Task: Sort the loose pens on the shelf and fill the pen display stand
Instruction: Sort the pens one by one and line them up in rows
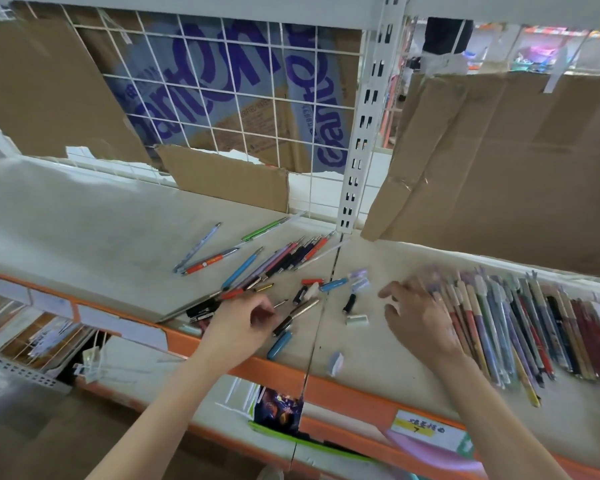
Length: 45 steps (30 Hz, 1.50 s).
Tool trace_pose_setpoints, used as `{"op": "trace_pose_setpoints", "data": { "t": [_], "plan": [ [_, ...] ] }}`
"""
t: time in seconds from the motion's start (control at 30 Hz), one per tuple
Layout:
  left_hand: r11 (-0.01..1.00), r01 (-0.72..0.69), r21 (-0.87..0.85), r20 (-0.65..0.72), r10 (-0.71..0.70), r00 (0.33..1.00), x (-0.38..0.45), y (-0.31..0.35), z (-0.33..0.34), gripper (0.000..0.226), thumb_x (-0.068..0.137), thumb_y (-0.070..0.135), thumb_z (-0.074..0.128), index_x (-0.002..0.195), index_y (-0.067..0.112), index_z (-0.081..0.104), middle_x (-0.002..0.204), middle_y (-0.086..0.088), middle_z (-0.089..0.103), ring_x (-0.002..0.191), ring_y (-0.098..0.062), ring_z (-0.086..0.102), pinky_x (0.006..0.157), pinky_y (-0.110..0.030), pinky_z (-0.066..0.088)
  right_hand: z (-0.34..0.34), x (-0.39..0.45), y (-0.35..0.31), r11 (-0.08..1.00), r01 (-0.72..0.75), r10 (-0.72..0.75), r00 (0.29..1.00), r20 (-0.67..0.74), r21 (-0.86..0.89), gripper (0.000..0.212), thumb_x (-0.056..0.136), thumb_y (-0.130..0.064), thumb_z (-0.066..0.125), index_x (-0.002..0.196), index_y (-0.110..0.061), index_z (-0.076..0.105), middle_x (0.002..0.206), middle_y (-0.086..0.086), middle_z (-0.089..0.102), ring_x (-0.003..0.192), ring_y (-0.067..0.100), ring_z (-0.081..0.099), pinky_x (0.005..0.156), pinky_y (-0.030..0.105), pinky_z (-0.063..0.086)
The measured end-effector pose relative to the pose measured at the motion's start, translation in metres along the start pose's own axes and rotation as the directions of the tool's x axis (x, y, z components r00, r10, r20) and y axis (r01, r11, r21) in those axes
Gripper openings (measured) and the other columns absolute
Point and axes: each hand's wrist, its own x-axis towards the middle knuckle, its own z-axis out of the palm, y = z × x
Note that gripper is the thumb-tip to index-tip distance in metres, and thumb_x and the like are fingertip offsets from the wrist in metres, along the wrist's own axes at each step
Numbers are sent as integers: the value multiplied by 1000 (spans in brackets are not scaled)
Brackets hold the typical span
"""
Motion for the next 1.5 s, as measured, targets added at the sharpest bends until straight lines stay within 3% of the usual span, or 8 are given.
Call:
{"op": "trace_pose_setpoints", "data": {
  "t": [0.23, 0.4, 0.63, 0.73, 0.83, 0.97, 1.2, 1.5],
  "plan": [
    [981, 20, 193, 143, -48, 989, -9, 3, 6, 18, 81, 40, 67, 84, 25, 57, 84, 13, 56, 80, -7, 54, 73, -28, 47, 20, -9, -17, 973, 167, -180, 981, 67, 161, 11, 86, -12, 60, 95, -11, 67, 96, 1, 54, 79, 23, 59, 71, 34, 48],
    [998, 49, 49, -25, -47, 999, -4, -2, 0, 18, 86, 34, 64, 79, 17, 60, 73, 11, 58, 68, -2, 52, 59, -17, 36, 25, -13, -35, 943, 294, -295, 955, -20, 154, 15, 83, -12, 65, 97, -16, 68, 100, 0, 57, 91, 18, 58, 71, 22, 40],
    [956, 60, 287, 54, -79, 995, 17, -16, -6, 18, 87, 27, 61, 99, 15, 64, 104, -2, 55, 101, -18, 52, 82, -26, 40, 43, -19, -87, 665, 697, -732, 680, 48, 268, 14, 79, -9, 70, 92, -9, 72, 101, 9, 61, 97, 22, 56, 84, 24, 43],
    [941, 21, 337, 9, -25, 1000, 9, -19, -4, 16, 89, 24, 58, 99, 12, 61, 104, -5, 57, 103, -21, 49, 84, -30, 39, 47, -18, -84, 727, 658, -686, 710, 162, 196, 15, 89, -16, 59, 95, -4, 66, 103, 11, 58, 99, 20, 52, 86, 31, 44],
    [991, -51, 123, -67, 59, 996, 3, -11, -6, 1, 92, 17, 55, 93, 17, 55, 88, 1, 62, 83, -14, 56, 73, -29, 42, 37, -13, -81, 797, 296, -365, 931, 29, 526, 7, 89, -7, 60, 95, -8, 63, 81, 0, 62, 68, -3, 51, 66, 11, 39],
    [977, -113, -184, 37, 121, 992, -6, 10, -2, 12, 95, 21, 51, 85, 28, 49, 63, 10, 56, 55, -5, 50, 57, -24, 40, 23, -5, -68, 232, -131, 55, 991, 122, 964, 20, 90, 4, 53, 104, -8, 61, 69, -1, 62, 57, 3, 54, 55, 16, 45],
    [962, -111, -248, 39, 124, 991, -5, 16, 6, 9, 95, 21, 52, 87, 23, 55, 62, 8, 53, 52, -1, 45, 52, -13, 33, 14, -9, -63, -39, -166, 138, 976, 169, 985, 11, 89, 0, 55, 90, -8, 62, 70, -2, 65, 64, 8, 60, 55, 19, 48],
    [967, -71, -245, 55, 87, 995, -10, 20, 3, 11, 96, 20, 50, 86, 22, 55, 63, 8, 55, 53, 0, 47, 53, -14, 35, 15, -10, -61, 48, -132, 84, 988, 128, 990, 15, 92, -2, 52, 95, -13, 62, 77, 0, 66, 70, 8, 61, 59, 18, 48]
  ]
}}
